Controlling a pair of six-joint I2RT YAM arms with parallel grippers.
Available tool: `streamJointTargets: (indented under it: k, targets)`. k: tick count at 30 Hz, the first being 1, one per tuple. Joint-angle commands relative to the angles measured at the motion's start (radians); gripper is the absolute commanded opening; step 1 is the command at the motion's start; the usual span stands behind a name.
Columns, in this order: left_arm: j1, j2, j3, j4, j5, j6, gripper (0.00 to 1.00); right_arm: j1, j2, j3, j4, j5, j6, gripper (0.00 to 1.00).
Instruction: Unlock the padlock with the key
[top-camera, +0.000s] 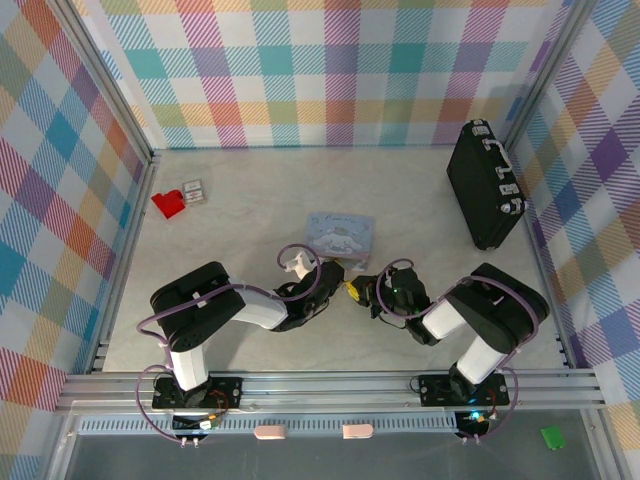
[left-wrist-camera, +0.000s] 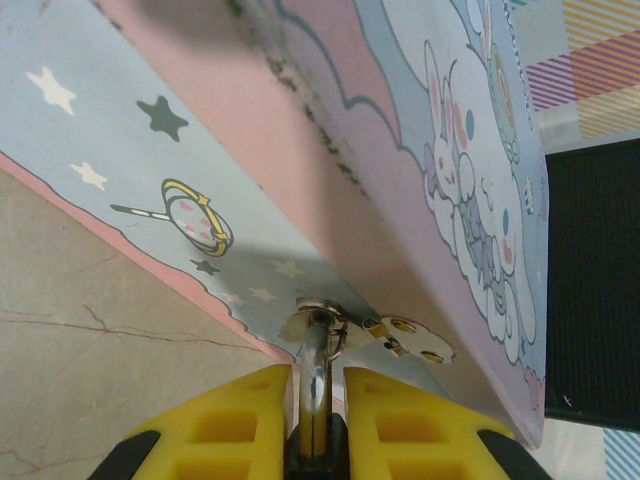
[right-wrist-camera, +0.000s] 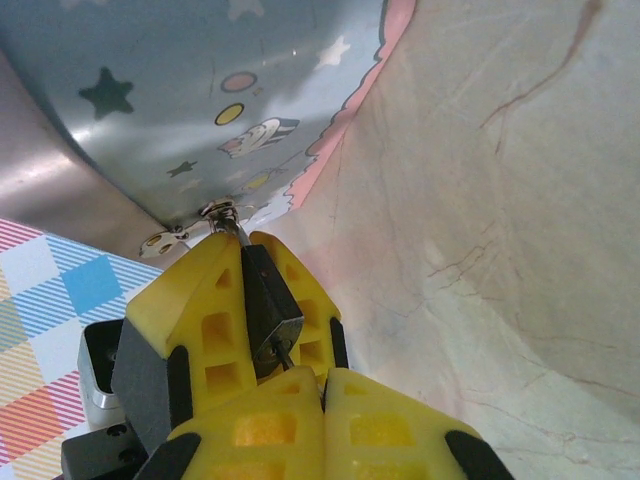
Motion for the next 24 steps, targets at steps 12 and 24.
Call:
streamJointTargets:
  k: [12,24]
  targets:
    - [-0.082,-0.018,0.051,0.153,0.244,-0.009,0.00,0.067,-0.033,0.109,-0.046,-0.029,-0.035,0.00]
    - [-0.084,-0.034,0.037,0.169,0.252,-0.006,0.01,0.025,-0.049,0.051,-0.084,0.014,-0.073,0.00]
